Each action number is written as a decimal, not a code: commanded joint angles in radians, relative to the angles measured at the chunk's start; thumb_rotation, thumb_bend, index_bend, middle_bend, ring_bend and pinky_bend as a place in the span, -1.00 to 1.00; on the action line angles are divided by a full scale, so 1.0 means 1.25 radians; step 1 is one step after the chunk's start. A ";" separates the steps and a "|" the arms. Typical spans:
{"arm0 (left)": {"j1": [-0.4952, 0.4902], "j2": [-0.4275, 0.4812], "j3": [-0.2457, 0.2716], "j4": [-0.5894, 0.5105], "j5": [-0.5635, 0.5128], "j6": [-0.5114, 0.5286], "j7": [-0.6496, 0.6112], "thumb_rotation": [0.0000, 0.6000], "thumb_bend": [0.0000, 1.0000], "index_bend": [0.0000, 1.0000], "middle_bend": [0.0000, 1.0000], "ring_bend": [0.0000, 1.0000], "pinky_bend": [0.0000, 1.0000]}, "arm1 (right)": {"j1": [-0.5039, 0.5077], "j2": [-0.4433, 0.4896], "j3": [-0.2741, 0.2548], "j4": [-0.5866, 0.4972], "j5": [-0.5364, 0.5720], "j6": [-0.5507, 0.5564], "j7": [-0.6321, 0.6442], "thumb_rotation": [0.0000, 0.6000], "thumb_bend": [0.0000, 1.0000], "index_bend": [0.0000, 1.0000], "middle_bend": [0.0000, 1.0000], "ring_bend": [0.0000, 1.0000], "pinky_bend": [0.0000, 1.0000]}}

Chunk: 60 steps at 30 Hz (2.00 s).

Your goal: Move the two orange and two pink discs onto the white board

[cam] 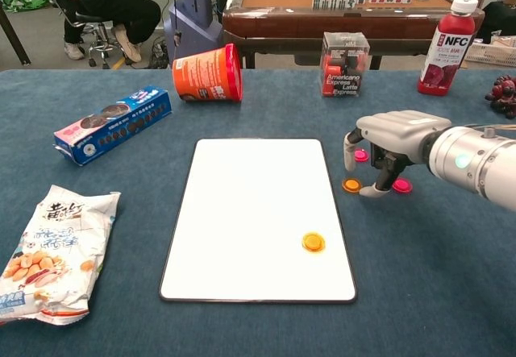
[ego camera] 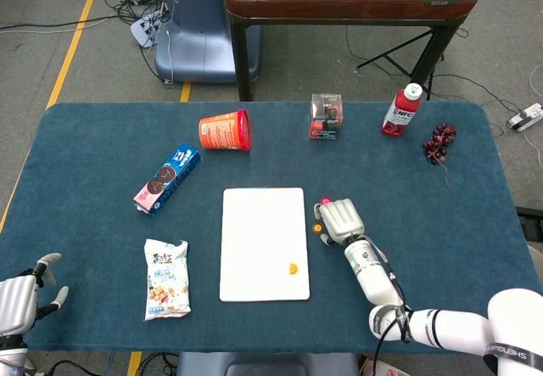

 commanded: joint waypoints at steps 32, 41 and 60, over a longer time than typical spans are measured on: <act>0.005 -0.002 0.002 0.007 0.001 -0.002 -0.008 1.00 -0.41 -0.30 0.15 0.07 0.47 | 0.027 -0.023 -0.007 0.031 0.041 -0.008 -0.010 1.00 -0.52 -0.08 1.00 1.00 1.00; 0.003 -0.002 0.001 0.005 0.002 -0.003 -0.005 1.00 -0.41 -0.30 0.15 0.07 0.47 | 0.029 -0.023 -0.007 0.034 0.047 -0.012 -0.005 1.00 -0.49 0.00 1.00 1.00 1.00; -0.002 0.003 -0.006 -0.007 0.001 -0.002 0.002 1.00 -0.41 -0.30 0.15 0.07 0.47 | 0.023 0.051 -0.011 -0.154 -0.086 0.052 0.004 1.00 -0.48 0.01 1.00 1.00 1.00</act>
